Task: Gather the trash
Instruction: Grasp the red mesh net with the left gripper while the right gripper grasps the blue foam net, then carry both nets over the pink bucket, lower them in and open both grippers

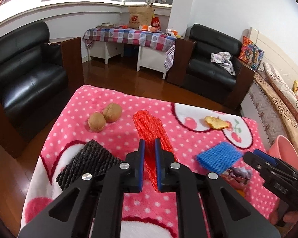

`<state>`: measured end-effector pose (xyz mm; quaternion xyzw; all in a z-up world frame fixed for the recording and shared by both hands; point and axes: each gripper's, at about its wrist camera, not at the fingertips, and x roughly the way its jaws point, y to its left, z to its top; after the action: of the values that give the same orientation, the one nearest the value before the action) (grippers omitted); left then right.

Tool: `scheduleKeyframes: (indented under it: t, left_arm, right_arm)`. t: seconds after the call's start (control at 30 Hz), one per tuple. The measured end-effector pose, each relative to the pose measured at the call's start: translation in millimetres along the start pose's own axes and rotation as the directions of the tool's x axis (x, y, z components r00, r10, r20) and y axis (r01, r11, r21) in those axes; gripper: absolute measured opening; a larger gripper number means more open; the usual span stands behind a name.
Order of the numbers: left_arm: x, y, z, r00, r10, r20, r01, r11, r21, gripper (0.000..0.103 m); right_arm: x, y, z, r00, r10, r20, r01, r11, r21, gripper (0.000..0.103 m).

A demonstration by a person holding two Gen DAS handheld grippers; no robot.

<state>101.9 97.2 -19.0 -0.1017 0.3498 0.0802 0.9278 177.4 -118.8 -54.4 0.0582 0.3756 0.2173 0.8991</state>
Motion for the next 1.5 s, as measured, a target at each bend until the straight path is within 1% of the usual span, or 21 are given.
scheduleKeyframes:
  t: [0.2, 0.27, 0.33, 0.37, 0.4, 0.47, 0.5, 0.8, 0.97, 1.2, 1.5]
  left_arm:
    - [-5, -15, -2, 0.999, -0.036, -0.004, 0.036, 0.999, 0.036, 0.009]
    - [-7, -18, -2, 0.999, -0.043, -0.004, 0.043, 0.998, 0.044, 0.009]
    - [-8, -21, -3, 0.999, -0.050, -0.004, 0.050, 0.998, 0.049, 0.009]
    - [-9, -23, -3, 0.999, -0.052, -0.004, 0.052, 0.997, 0.050, 0.009]
    - [-10, -24, -4, 0.999, -0.053, -0.005, 0.053, 0.997, 0.051, 0.009]
    - [-11, -24, -4, 0.998, -0.055, -0.005, 0.055, 0.997, 0.053, 0.009]
    - [-12, -25, -5, 0.998, -0.055, -0.004, 0.055, 0.997, 0.054, 0.009]
    - [-28, -33, -10, 0.998, -0.069, 0.008, 0.068, 0.996, 0.062, 0.009]
    - [-38, -43, -15, 0.996, -0.084, 0.014, 0.083, 0.993, 0.081, 0.009]
    - [-46, -68, -22, 0.994, -0.107, 0.011, 0.105, 0.988, 0.112, 0.009]
    - [-56, -113, -29, 0.988, -0.155, 0.017, 0.150, 0.972, 0.180, 0.009]
  right_arm:
    - [27, -4, 5, 0.997, 0.001, -0.071, 0.000, 1.000, 0.028, 0.049]
    - [35, -6, 7, 0.996, 0.015, -0.091, -0.011, 0.999, 0.045, 0.049]
    - [38, -6, 7, 0.994, 0.033, -0.102, -0.028, 0.998, 0.055, 0.034]
    - [38, -5, 7, 0.994, 0.040, -0.105, -0.035, 0.998, 0.056, 0.019]
    - [37, -5, 7, 0.993, 0.047, -0.108, -0.041, 0.997, 0.059, 0.010]
    - [32, -5, 6, 0.993, 0.063, -0.099, -0.057, 0.996, 0.069, 0.005]
    - [28, -5, 6, 0.994, 0.067, -0.091, -0.061, 0.996, 0.071, 0.003]
    - [-27, -8, 7, 0.997, 0.079, 0.011, -0.080, 0.992, 0.098, 0.002]
    - [-64, -14, 3, 0.996, 0.057, 0.065, -0.064, 0.993, 0.102, 0.002]
    - [-101, -30, -11, 0.993, 0.016, 0.114, -0.030, 0.992, 0.126, 0.002]
    - [-145, -63, -24, 0.983, -0.044, 0.178, 0.009, 0.982, 0.190, 0.002]
